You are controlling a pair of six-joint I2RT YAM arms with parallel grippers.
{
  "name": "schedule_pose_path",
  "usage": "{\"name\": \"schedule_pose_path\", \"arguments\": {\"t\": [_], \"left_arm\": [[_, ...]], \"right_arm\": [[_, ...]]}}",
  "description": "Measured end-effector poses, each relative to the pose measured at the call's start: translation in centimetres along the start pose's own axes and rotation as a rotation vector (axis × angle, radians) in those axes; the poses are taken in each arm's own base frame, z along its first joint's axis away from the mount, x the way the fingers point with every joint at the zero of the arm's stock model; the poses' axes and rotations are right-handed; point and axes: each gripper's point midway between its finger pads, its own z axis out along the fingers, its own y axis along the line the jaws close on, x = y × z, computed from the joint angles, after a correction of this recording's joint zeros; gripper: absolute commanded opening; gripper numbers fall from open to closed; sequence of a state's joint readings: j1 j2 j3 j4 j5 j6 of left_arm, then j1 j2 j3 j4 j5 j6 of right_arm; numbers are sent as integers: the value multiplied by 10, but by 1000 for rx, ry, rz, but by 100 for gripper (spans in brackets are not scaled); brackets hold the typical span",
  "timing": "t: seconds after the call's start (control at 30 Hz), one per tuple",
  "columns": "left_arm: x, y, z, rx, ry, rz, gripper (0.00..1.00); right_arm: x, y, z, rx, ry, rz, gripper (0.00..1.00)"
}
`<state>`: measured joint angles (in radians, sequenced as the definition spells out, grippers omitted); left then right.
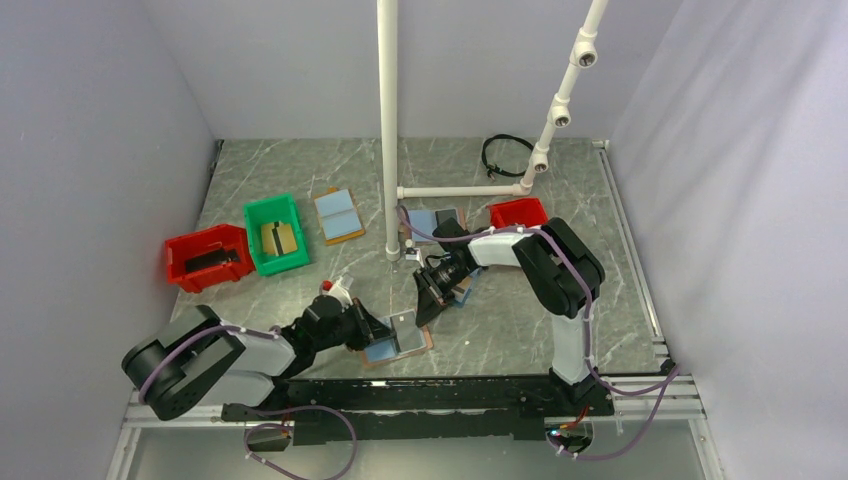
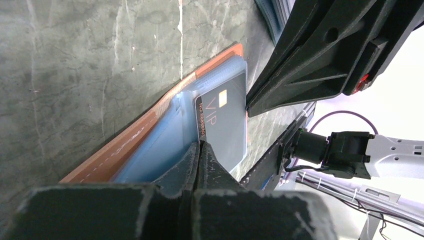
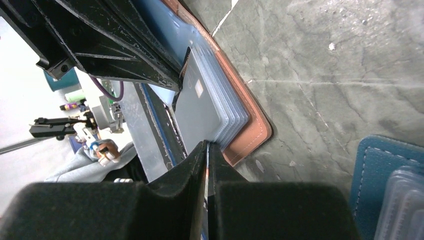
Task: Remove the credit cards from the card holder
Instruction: Remove the credit card from the card holder.
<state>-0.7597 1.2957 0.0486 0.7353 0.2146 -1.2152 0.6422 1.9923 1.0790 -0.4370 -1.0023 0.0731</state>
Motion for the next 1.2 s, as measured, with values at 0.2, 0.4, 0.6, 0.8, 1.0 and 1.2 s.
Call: {"name": "schedule_pose_path", "arguments": {"t": [0.2, 0.4, 0.6, 0.8, 1.0, 1.2], "left_arm": [[0, 0, -2, 9, -5, 1, 0], [-3, -12, -16, 45, -30, 10, 0], [-8, -14, -31, 37, -61, 6, 0], [-6, -6, -40, 2, -62, -7, 0], [-4, 2, -48, -47, -58, 2, 0], [-15, -17, -60, -28, -96, 58, 0]], "right_arm": [[0, -2, 0, 11, 8, 13, 10], [1, -6, 3, 26, 18, 18, 11], [1, -6, 4, 30, 21, 16, 11], [1, -7, 4, 39, 22, 12, 11], [1, -9, 4, 54, 25, 9, 12], [-3, -7, -2, 79, 9, -40, 16]]}}
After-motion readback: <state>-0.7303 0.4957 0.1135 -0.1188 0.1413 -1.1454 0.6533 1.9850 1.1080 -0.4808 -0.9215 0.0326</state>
